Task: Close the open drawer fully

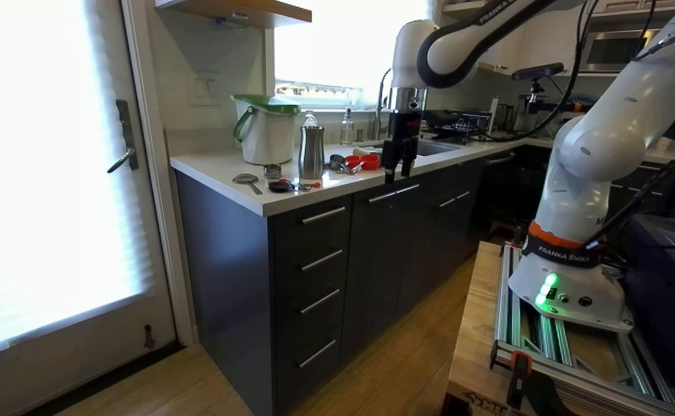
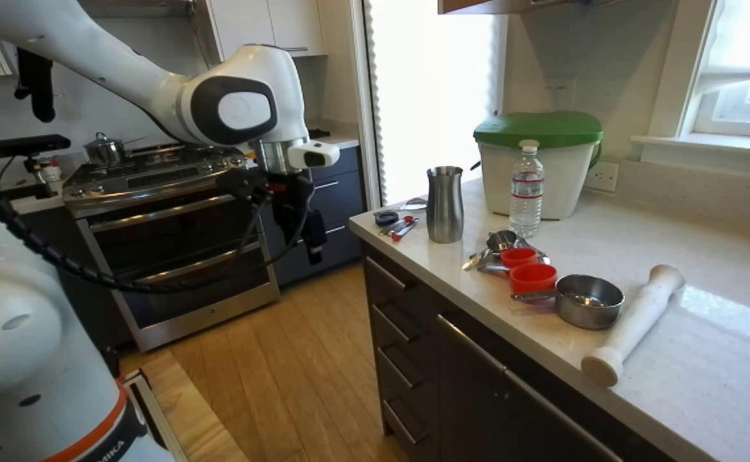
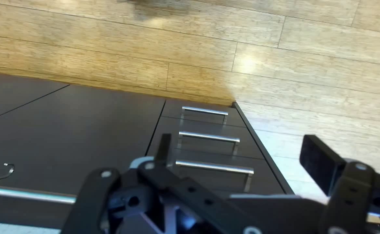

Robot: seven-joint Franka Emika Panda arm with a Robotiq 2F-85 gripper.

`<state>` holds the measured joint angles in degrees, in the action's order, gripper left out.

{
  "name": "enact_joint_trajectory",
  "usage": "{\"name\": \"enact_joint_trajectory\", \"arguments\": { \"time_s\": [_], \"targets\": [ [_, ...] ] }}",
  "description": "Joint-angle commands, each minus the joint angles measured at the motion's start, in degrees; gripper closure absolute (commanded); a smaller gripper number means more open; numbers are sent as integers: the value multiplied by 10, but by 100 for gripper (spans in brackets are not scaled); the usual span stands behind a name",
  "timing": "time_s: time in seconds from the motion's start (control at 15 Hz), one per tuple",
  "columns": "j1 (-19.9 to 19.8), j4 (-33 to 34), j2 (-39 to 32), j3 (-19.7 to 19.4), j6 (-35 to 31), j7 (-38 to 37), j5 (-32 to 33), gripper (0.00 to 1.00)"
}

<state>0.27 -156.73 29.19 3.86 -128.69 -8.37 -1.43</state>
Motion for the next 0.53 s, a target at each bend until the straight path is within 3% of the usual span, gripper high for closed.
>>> {"name": "enact_joint_trajectory", "arguments": {
  "time_s": [0.0,0.13,0.33,0.4,0.47],
  "targets": [
    [17,-37,144,2,53,-42,-45,0],
    [15,-4,196,8,90,-70,-64,0],
    [2,-38,300,18,80,-115,-84,0],
    [5,0,218,14,74,-81,-71,0],
    [4,-2,238,15,75,-84,-72,0]
  ]
}}
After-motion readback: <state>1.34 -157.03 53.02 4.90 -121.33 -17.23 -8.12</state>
